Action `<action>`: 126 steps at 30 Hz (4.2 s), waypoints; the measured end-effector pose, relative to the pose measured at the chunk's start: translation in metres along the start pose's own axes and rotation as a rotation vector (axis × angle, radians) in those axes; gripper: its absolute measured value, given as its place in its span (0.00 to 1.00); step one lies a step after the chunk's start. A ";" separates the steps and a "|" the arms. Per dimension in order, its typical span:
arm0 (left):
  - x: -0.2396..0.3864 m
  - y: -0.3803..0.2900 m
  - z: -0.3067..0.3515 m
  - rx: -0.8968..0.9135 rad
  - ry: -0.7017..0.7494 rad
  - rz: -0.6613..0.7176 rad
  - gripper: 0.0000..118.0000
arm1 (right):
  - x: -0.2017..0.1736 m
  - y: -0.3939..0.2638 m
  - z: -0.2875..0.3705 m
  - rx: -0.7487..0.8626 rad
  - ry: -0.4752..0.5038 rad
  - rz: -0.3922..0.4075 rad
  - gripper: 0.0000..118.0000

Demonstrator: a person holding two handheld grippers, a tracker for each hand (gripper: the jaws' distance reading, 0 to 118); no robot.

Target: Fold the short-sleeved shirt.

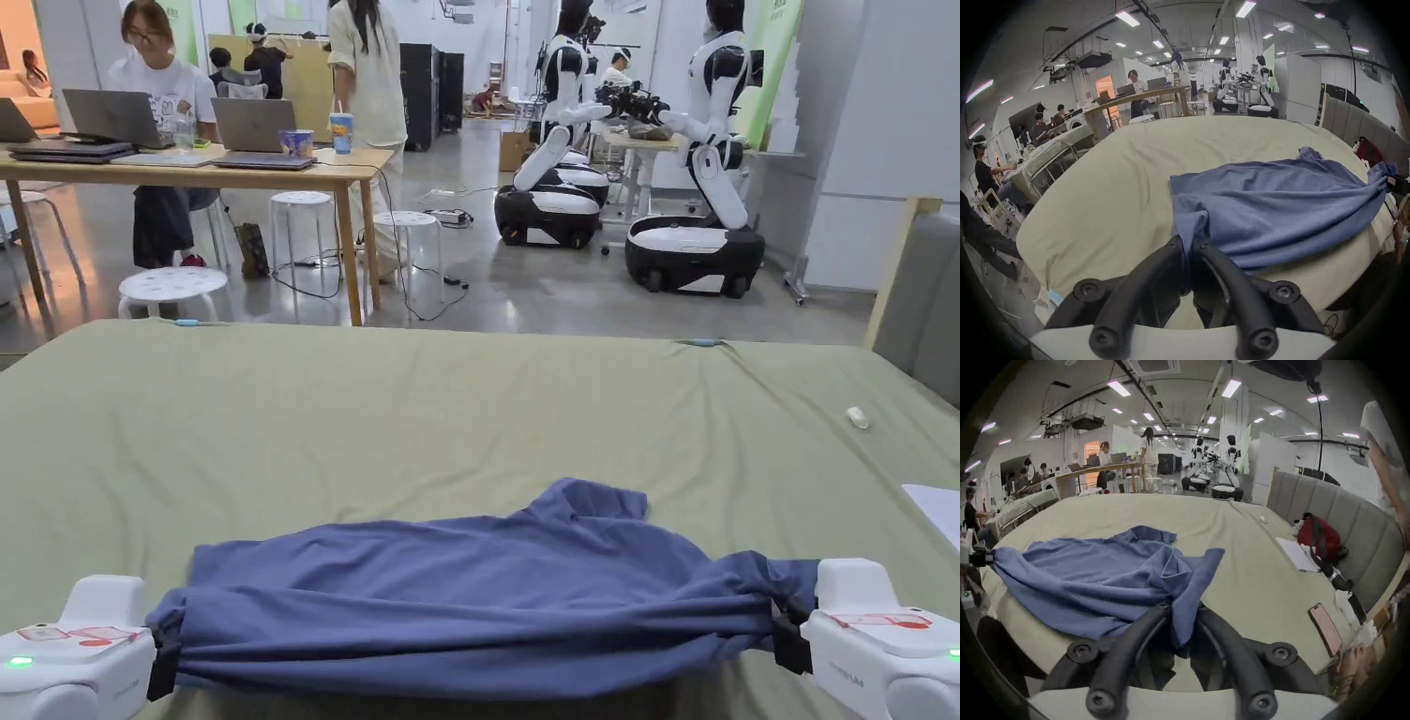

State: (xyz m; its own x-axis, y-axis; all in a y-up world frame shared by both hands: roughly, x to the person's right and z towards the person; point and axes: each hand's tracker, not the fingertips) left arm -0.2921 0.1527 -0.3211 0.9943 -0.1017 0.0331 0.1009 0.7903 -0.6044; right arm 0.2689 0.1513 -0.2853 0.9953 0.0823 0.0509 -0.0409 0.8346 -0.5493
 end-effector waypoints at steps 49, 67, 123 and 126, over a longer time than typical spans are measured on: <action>-0.020 0.057 -0.127 -0.057 0.048 0.080 0.00 | -0.155 0.048 -0.076 0.116 0.196 0.046 0.00; -0.003 0.087 -0.251 -0.229 0.057 -0.067 0.00 | -0.068 0.083 -0.196 -0.062 0.057 0.022 0.00; 0.044 0.007 0.041 0.191 -0.007 -0.051 0.92 | -0.062 0.003 0.040 0.079 0.065 0.039 0.85; 0.073 0.026 0.046 0.278 -0.062 -0.039 0.92 | -0.088 0.019 0.044 0.171 0.099 0.002 0.85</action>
State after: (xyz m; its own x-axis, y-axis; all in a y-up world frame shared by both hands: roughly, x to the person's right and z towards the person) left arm -0.2152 0.1939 -0.2981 0.9888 -0.1052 0.1058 0.1367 0.9228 -0.3602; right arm 0.1763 0.1840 -0.2631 0.9986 0.0373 -0.0369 -0.0489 0.9156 -0.3991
